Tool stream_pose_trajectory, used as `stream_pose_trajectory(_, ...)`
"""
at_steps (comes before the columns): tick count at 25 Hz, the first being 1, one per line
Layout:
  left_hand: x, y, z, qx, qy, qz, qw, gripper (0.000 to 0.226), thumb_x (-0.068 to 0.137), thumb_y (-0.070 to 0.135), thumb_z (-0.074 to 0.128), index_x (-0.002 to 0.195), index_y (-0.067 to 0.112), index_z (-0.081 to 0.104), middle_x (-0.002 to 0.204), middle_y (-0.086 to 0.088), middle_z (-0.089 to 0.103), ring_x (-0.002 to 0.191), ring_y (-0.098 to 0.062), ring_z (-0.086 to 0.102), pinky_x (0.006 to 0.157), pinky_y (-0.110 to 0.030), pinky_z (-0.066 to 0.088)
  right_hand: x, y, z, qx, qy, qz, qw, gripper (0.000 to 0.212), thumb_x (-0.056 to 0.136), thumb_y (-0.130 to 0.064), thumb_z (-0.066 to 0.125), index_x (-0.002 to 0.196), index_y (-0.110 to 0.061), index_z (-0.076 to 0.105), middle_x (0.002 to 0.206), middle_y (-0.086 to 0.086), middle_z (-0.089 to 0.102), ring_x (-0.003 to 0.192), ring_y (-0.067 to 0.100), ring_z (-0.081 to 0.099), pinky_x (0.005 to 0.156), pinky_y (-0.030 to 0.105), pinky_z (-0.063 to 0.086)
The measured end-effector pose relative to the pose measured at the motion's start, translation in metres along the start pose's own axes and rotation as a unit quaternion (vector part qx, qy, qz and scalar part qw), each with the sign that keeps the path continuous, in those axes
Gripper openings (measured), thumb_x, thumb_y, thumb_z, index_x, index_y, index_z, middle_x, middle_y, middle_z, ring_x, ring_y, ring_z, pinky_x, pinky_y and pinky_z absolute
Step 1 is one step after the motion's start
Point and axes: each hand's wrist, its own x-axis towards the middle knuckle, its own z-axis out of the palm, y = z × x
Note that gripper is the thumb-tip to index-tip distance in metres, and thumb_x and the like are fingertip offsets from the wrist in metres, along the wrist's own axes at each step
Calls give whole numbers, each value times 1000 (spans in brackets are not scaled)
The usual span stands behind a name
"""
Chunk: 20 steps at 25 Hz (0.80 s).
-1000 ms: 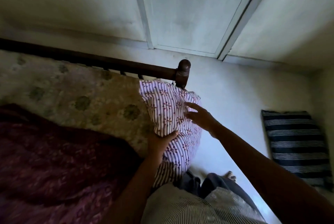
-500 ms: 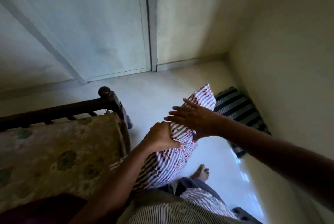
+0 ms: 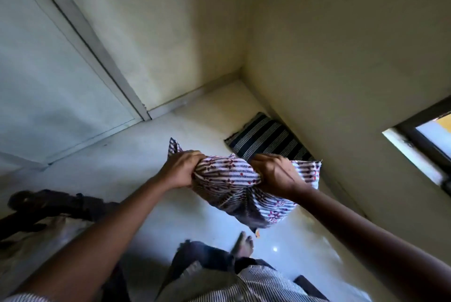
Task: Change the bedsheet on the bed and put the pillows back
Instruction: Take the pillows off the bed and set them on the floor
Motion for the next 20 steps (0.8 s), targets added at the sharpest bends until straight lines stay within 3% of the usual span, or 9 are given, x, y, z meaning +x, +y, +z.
stream_pose_trajectory(2, 44, 14, -12, -13, 46, 14, 999, 31, 57, 12, 75, 87, 9, 66, 79, -7, 64, 75, -27, 64, 63, -19, 32, 8, 33, -24, -16, 40, 27, 999, 24, 55, -23, 66, 74, -21, 52, 72, -1, 59, 68, 23, 60, 55, 27, 40)
stream_pose_trajectory(5, 110, 27, -35, -14, 125, 14, 992, 41, 53, 26, 79, 88, 12, 65, 84, -5, 66, 81, -27, 64, 68, -27, 43, 39, 95, -68, -52, 93, 69, 992, 28, 53, -22, 63, 80, -13, 64, 75, 5, 63, 71, 24, 61, 56, 26, 34)
stream_pose_trajectory(7, 156, 37, -53, -29, 152, -1, 988, 43, 52, 32, 78, 88, 13, 64, 88, -6, 66, 87, -29, 63, 69, -31, 46, 65, 138, -90, -69, 111, 79, 988, 34, 58, -19, 64, 91, -11, 66, 84, 7, 65, 77, 25, 62, 58, 29, 41)
stream_pose_trajectory(10, 215, 50, -74, -31, 177, -42, 983, 43, 54, 34, 79, 88, 13, 62, 92, -7, 67, 91, -30, 61, 71, -33, 44, 99, 198, -111, -73, 147, 56, 985, 35, 70, -23, 50, 99, -11, 66, 94, 9, 67, 83, 28, 66, 60, 30, 52)
stream_pose_trajectory(13, 251, 66, -75, -37, 203, -51, 977, 42, 56, 35, 79, 86, 14, 59, 94, -9, 66, 90, -32, 62, 69, -33, 43, 116, 241, -120, -65, 187, 30, 980, 39, 71, -17, 44, 100, -5, 67, 98, 13, 67, 86, 30, 65, 68, 32, 53)
stream_pose_trajectory(17, 287, 100, -7, 20, 210, -61, 976, 57, 51, 36, 83, 97, 9, 62, 93, -9, 65, 84, -32, 63, 69, -35, 47, 97, 316, -88, -99, 182, -27, 978, 31, 83, -15, 42, 101, -3, 65, 98, 15, 66, 91, 27, 56, 82, 35, 45)
stream_pose_trajectory(20, 315, 122, 119, 54, 197, -95, 974, 54, 47, 23, 83, 95, 10, 62, 81, -7, 60, 73, -30, 59, 62, -34, 47, 59, 383, -8, -157, 122, -43, 979, 25, 77, -12, 43, 99, -14, 55, 93, 9, 65, 86, 25, 56, 88, 38, 47)
